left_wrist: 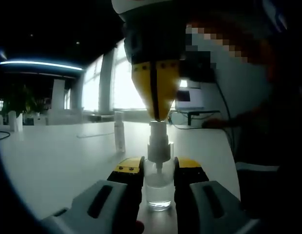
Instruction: Clamp pump bottle remove cover press pump head put on cover
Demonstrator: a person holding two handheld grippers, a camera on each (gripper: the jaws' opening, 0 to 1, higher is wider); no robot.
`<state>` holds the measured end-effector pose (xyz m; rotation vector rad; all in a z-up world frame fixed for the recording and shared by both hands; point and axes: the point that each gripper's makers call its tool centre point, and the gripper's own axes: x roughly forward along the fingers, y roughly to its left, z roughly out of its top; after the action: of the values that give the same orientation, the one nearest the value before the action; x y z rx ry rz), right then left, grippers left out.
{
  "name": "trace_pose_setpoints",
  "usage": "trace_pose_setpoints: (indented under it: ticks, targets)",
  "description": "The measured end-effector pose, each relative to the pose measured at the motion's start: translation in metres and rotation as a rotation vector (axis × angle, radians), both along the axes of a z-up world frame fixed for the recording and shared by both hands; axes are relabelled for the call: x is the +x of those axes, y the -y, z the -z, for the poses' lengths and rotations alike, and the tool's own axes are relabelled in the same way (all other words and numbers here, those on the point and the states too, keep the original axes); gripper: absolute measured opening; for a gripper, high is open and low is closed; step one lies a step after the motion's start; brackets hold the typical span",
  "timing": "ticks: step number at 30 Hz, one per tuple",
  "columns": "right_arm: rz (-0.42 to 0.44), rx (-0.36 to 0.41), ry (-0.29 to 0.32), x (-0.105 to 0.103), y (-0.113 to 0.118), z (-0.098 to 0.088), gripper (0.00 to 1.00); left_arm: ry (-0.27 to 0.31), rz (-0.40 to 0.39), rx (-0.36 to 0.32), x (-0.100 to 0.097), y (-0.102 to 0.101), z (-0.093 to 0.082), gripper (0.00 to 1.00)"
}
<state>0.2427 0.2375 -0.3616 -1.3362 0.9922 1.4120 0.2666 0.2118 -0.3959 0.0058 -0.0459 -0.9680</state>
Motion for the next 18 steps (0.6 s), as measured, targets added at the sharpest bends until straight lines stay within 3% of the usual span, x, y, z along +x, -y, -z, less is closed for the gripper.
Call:
trace_pose_setpoints:
  ticks: [18]
  targets:
    - [0.006, -0.003, 0.001, 0.0004, 0.0005, -0.0002, 0.00, -0.001, 0.000, 0.000, -0.0009, 0.0012, -0.0002, 0.15]
